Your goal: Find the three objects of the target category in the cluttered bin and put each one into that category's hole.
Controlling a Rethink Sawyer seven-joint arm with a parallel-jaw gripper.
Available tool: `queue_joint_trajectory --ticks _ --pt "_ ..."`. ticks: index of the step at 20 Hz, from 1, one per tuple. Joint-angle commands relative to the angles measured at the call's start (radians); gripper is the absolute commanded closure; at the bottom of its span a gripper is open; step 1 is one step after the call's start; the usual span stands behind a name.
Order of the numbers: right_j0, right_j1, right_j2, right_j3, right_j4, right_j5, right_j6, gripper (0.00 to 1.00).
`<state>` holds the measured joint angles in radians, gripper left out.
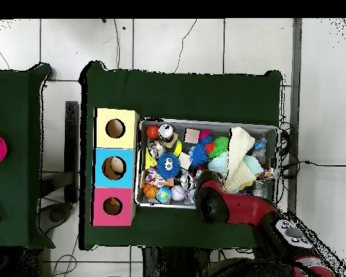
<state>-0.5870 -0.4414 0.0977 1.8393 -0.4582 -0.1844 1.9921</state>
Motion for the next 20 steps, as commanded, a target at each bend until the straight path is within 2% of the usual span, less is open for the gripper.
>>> queue_joint_trajectory --ticks 1,6,9,16,20 --pt "0.068 0.028 -0.005 0.219 0.043 0.129 0.161 1.00" --pt "0.112 -0.074 -0.043 0.232 0.072 0.112 0.158 1.00" --pt "0.104 -0.137 -0.023 0.231 0.089 0.127 0.150 1.00" --pt "0.025 -0.283 0.075 0.237 0.117 0.292 0.076 1.00" --pt "-0.041 -0.299 0.111 0.249 0.093 0.305 0.049 1.00"
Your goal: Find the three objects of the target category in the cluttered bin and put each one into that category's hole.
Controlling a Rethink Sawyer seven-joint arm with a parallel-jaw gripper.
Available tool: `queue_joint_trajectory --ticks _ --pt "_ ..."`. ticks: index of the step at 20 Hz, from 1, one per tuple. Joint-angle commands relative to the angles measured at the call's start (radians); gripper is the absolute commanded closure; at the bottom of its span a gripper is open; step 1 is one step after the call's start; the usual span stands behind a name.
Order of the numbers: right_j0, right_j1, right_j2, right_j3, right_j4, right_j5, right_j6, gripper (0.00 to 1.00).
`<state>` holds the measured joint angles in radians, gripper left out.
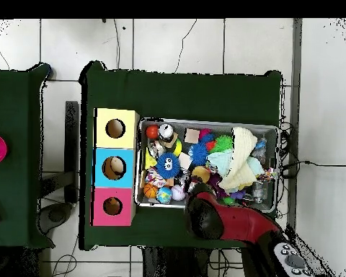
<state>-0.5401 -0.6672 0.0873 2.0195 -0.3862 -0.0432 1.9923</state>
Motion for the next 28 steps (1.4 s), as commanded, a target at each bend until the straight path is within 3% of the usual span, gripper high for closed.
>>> queue_joint_trajectory --ticks 1,5,17,28 --pt "-0.098 -0.069 0.126 0.071 0.015 0.159 0.048 1.00" --pt "-0.140 -0.047 0.136 0.075 -0.024 0.134 0.036 1.00" --pt "-0.274 0.118 0.135 0.016 -0.180 0.037 -0.004 1.00" --pt "-0.372 0.116 0.123 0.013 -0.282 0.058 -0.024 1.00"
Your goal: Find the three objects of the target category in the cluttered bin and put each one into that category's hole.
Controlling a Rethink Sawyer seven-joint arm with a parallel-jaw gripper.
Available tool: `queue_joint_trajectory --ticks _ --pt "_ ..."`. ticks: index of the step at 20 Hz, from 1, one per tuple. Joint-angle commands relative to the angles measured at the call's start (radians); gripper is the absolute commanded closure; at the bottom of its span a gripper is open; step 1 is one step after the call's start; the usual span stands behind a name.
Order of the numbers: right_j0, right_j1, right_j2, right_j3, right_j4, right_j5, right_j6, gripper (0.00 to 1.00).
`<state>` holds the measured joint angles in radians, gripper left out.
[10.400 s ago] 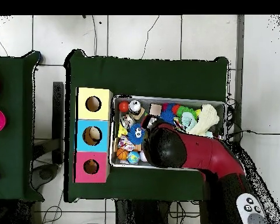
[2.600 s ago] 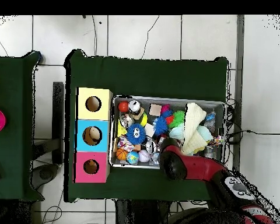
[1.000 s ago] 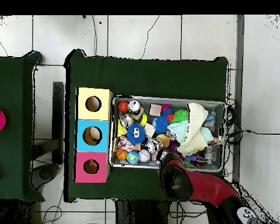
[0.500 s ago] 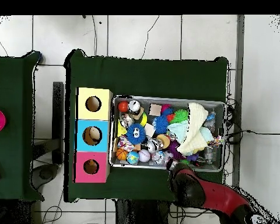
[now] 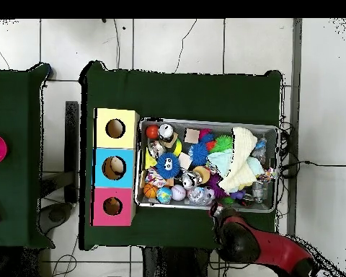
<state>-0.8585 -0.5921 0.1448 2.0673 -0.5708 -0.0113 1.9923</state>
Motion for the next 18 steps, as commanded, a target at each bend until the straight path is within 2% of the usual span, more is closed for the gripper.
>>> queue_joint_trajectory --ticks 1,4,9,11,15,18 --pt "-0.059 0.046 0.067 -0.042 -0.104 0.028 -0.027 1.00" --pt "-0.079 0.064 0.073 -0.066 -0.125 0.030 -0.033 1.00" --pt "-0.075 0.048 0.086 -0.093 -0.135 0.053 -0.036 1.00" --pt "-0.073 0.065 0.093 -0.123 -0.139 0.063 -0.043 1.00" --pt "-0.028 0.127 0.067 -0.192 -0.150 0.017 -0.019 1.00" --pt "0.047 0.168 0.010 -0.250 -0.151 -0.051 0.020 1.00"
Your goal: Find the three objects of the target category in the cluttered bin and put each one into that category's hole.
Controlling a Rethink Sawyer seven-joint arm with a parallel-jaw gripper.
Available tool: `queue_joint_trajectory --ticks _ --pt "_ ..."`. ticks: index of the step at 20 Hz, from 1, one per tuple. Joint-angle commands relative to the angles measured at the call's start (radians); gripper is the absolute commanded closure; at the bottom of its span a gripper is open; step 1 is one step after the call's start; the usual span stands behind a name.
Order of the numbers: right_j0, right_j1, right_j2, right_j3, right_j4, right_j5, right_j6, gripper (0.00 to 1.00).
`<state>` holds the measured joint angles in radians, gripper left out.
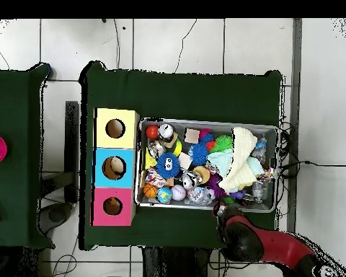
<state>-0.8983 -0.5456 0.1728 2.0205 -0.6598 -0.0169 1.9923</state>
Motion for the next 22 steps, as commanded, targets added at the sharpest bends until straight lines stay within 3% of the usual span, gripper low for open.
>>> queue_joint_trajectory --ticks 1,5,10,19,22 --pt "0.102 0.133 -0.027 -0.221 -0.062 -0.051 0.024 1.00" --pt "0.139 0.161 -0.038 -0.292 -0.046 -0.021 0.024 1.00" --pt "0.112 0.132 0.010 -0.342 -0.052 0.050 -0.027 1.00" --pt "0.107 0.054 0.031 -0.373 -0.045 0.135 -0.069 1.00" --pt "0.085 0.041 0.068 -0.378 -0.039 0.182 -0.098 1.00"
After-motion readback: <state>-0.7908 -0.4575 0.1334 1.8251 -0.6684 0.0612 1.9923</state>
